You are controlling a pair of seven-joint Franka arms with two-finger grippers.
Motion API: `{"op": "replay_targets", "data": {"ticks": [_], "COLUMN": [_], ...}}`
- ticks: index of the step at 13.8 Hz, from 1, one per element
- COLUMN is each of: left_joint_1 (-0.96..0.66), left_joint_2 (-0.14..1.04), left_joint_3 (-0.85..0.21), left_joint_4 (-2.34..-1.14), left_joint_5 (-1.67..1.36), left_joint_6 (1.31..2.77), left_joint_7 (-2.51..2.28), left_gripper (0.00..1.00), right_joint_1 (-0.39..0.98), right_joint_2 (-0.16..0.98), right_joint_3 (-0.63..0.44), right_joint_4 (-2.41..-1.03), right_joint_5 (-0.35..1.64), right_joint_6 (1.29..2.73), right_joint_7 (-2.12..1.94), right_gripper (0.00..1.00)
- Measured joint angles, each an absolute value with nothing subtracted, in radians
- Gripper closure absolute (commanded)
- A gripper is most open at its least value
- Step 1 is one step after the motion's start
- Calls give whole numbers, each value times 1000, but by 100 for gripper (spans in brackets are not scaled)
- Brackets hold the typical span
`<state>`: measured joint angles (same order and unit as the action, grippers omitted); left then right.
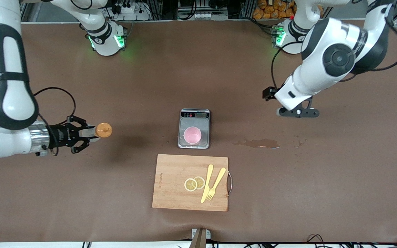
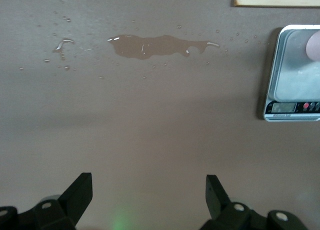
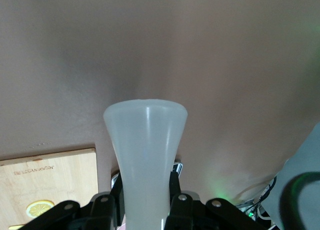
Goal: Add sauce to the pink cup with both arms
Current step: 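Raise the left gripper away while the right gripper lifts the bottle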
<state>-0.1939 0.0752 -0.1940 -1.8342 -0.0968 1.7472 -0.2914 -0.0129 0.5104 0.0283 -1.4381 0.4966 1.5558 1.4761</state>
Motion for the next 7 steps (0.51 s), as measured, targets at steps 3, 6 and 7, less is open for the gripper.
{"op": "replay_targets", "data": {"ticks": [3,6,7], "left_joint_1": [-110,-72,-72], "left_joint_2": [22,-20,-37], "left_joint_3": [-192,-171,-156], "left_joint_4": [-1839,-1839,-1839], "left_joint_5": [-97,-96,-94], "left_joint_6": [1741,1735,1725], "left_joint_7": [-208,-130,-96], "left_gripper": [0,0,0], "right_joint_1": [37,109,138], "right_joint_2": [495,491,491], "right_joint_3": [29,29,29], "right_joint_4": [-1430,-1419,-1419], "right_joint_5": [458,408,399], "right_joint_6": [1557,1562,1574], "right_joint_7": [1578,1684,1724], "right_gripper": [79,80,80]}}
